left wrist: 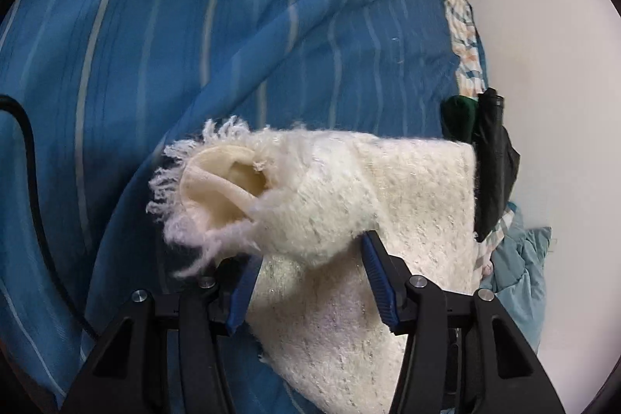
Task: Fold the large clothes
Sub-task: 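Lift the cream bundle with both grippers and carry it toward the dark clothes stack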
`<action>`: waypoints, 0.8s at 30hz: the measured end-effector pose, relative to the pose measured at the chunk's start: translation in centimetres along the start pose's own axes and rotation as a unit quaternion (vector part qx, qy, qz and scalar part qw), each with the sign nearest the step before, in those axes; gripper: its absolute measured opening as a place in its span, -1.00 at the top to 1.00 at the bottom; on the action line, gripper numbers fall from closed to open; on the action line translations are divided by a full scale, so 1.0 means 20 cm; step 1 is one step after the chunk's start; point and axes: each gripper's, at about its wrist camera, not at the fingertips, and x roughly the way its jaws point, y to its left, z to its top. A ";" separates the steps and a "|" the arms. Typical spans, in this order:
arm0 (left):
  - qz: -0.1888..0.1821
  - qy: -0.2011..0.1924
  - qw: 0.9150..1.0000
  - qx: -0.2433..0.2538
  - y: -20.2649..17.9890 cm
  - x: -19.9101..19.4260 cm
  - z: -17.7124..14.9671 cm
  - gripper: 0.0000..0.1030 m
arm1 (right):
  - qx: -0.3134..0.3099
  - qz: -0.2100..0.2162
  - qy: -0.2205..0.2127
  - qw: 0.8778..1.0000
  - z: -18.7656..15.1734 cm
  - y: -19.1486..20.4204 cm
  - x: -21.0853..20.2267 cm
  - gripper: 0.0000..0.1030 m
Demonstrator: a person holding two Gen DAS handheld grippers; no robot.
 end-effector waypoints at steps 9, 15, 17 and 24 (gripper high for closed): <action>-0.025 0.053 0.994 0.087 -0.34 -0.10 0.24 0.07 | -0.030 0.053 -0.040 0.997 0.04 0.43 0.12 -0.12; -0.073 0.089 0.982 0.152 -0.77 -0.06 0.53 0.07 | -0.048 0.078 -0.105 0.990 0.18 0.80 0.20 -0.12; -0.082 0.089 0.974 0.190 -0.96 -0.05 0.60 0.07 | -0.053 0.087 -0.126 0.987 0.23 0.91 0.21 -0.12; -0.126 0.087 0.948 0.278 -1.65 0.06 0.83 0.07 | -0.079 0.137 -0.199 0.967 0.50 1.26 0.19 -0.11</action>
